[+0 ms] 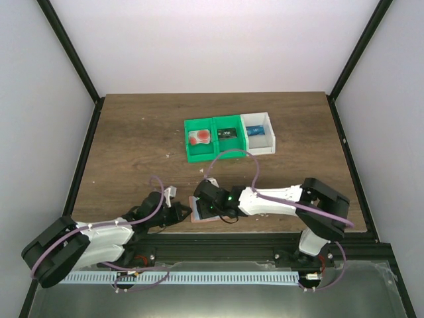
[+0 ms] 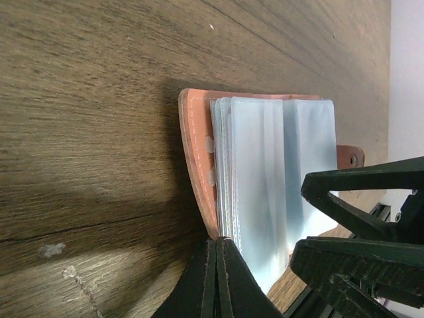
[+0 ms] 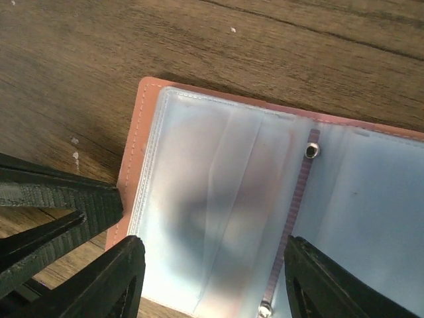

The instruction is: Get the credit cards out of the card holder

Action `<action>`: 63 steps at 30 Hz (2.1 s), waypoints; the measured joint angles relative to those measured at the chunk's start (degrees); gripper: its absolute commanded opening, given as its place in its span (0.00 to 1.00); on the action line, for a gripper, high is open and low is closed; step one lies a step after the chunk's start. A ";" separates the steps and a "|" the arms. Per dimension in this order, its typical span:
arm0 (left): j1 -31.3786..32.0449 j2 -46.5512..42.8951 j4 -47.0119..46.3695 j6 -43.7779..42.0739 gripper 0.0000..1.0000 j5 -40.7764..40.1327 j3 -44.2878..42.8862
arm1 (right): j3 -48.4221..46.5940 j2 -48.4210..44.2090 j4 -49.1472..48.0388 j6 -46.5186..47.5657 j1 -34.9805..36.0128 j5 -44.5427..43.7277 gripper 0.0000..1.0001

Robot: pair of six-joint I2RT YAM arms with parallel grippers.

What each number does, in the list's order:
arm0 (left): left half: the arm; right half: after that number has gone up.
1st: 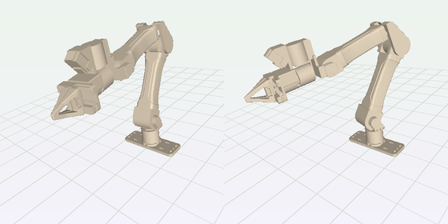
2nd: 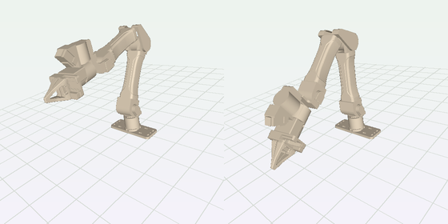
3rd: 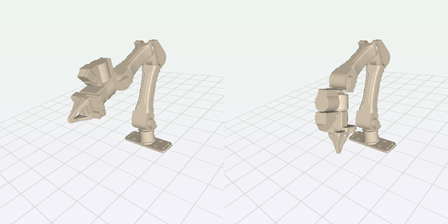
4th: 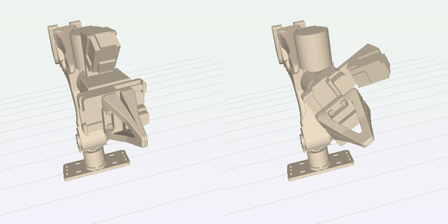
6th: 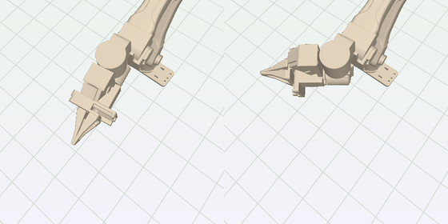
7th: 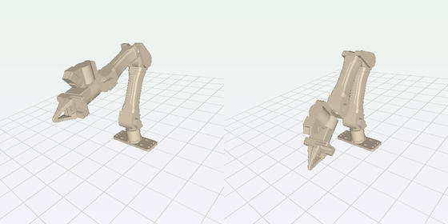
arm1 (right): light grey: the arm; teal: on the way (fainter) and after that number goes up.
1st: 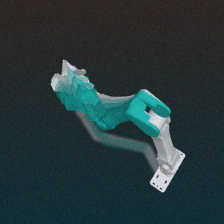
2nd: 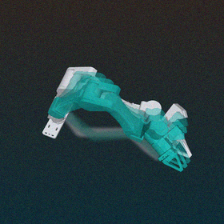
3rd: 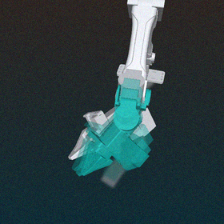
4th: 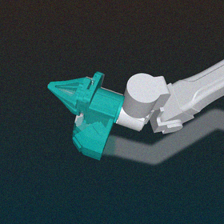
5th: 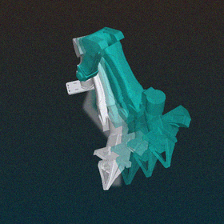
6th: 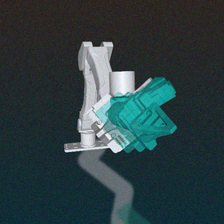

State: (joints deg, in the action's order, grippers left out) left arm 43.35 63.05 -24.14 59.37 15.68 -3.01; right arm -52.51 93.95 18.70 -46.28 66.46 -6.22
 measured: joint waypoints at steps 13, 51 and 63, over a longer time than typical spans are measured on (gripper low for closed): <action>0.33 0.63 -0.55 0.00 0.00 0.00 -0.09 | 0.00 1.42 -2.08 0.37 0.00 0.81 0.65; 0.63 0.33 -0.17 0.00 0.00 -0.04 -0.33 | -1.57 3.91 2.08 -0.31 0.00 -3.43 0.63; 0.66 0.33 -0.17 0.11 0.00 -0.04 -0.33 | -1.55 2.91 6.73 -1.36 0.00 -7.96 0.53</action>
State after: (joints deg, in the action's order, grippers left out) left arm 44.01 63.37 -24.32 59.48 15.64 -3.33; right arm -54.06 96.86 25.43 -47.64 66.46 -14.17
